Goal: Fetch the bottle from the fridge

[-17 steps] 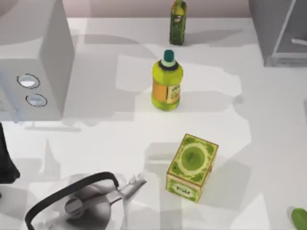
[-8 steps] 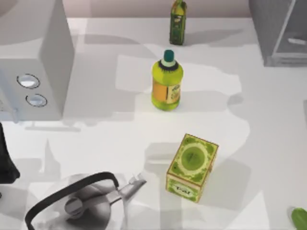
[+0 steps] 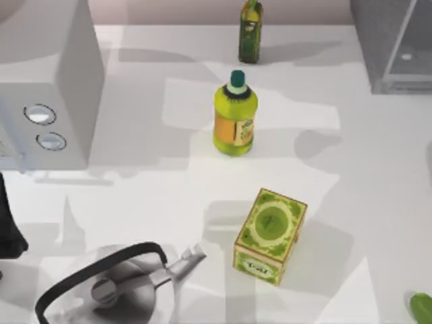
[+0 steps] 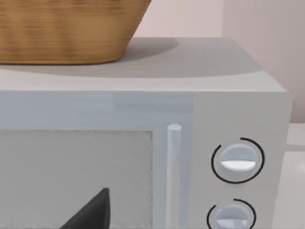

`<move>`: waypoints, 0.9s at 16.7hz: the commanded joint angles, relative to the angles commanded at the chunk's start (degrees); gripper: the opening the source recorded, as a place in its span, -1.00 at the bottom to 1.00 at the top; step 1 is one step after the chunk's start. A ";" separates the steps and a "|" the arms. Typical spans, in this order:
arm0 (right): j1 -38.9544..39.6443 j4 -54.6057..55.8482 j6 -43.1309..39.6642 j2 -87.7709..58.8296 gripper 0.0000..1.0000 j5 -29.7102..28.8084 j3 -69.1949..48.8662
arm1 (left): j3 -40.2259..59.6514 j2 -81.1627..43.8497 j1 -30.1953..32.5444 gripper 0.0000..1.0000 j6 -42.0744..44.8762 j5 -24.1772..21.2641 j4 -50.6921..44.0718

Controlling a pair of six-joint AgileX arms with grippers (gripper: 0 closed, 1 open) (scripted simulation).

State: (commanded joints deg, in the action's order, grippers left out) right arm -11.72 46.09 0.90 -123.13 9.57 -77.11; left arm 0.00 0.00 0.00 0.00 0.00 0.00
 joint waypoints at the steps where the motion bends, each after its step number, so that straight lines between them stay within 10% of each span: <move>1: 0.00 0.00 0.00 0.00 -1.00 0.00 0.00 | 0.00 0.00 0.00 1.00 0.00 0.00 0.00; 15: -2.69 9.44 0.20 16.60 -1.00 2.99 26.49 | 0.00 0.00 0.00 1.00 0.00 0.00 0.00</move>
State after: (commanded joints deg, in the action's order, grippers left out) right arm -14.41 55.53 1.10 -106.53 12.55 -50.62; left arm 0.00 0.00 0.00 0.00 0.00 0.00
